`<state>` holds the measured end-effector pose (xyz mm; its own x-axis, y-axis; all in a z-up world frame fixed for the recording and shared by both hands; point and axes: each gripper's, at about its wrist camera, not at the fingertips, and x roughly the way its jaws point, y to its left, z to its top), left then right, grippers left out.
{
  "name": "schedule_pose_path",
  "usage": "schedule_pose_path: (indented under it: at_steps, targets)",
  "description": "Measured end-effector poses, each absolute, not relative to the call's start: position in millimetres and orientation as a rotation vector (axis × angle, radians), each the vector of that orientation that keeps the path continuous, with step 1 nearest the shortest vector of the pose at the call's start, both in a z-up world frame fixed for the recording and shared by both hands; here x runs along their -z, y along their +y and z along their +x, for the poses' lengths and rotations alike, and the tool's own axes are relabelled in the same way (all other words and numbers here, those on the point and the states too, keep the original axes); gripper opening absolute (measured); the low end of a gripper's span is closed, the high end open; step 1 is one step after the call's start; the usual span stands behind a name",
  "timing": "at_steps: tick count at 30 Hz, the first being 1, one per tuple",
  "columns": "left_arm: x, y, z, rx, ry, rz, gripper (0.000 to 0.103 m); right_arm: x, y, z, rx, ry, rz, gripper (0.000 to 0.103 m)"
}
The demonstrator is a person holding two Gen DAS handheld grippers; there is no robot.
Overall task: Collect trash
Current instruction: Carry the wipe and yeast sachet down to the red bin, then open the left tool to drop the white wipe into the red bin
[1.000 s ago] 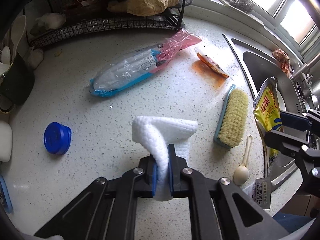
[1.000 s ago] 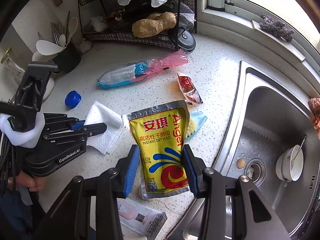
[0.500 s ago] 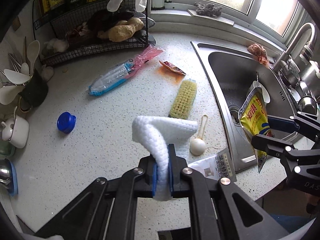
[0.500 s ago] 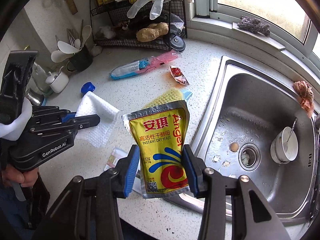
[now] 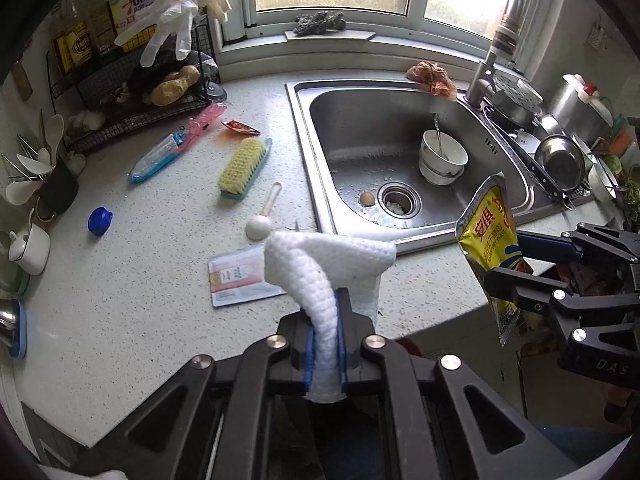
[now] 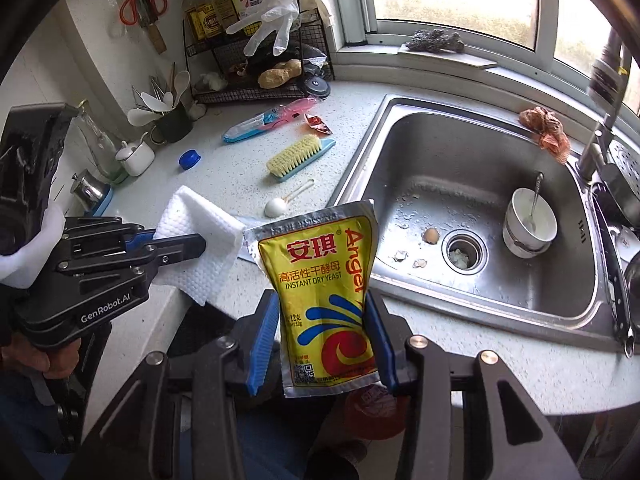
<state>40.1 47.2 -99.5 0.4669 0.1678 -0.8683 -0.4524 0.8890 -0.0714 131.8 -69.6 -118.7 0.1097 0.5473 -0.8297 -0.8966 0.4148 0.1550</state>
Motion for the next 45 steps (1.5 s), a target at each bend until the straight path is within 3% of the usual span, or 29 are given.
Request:
schedule_pose_path:
  at_steps: [7, 16, 27, 37, 45]
  targets:
    - [111, -30, 30, -0.322, 1.047, -0.292, 0.008, 137, -134, 119, -1.075, 1.015, -0.396, 0.041]
    - [177, -94, 42, -0.197, 1.202, -0.295, 0.008, 202, -188, 122, -0.959, 1.159, -0.366, 0.041]
    - [321, -124, 82, -0.107, 1.347, -0.261, 0.008, 339, -212, 148, -0.82, 1.344, -0.242, 0.041]
    - [474, -143, 117, -0.067, 1.378, -0.235, 0.008, 477, -221, 172, -0.813, 1.332, -0.194, 0.041]
    - [545, -150, 123, -0.011, 1.397, -0.251, 0.008, 541, -227, 178, -0.763, 1.342, -0.203, 0.041]
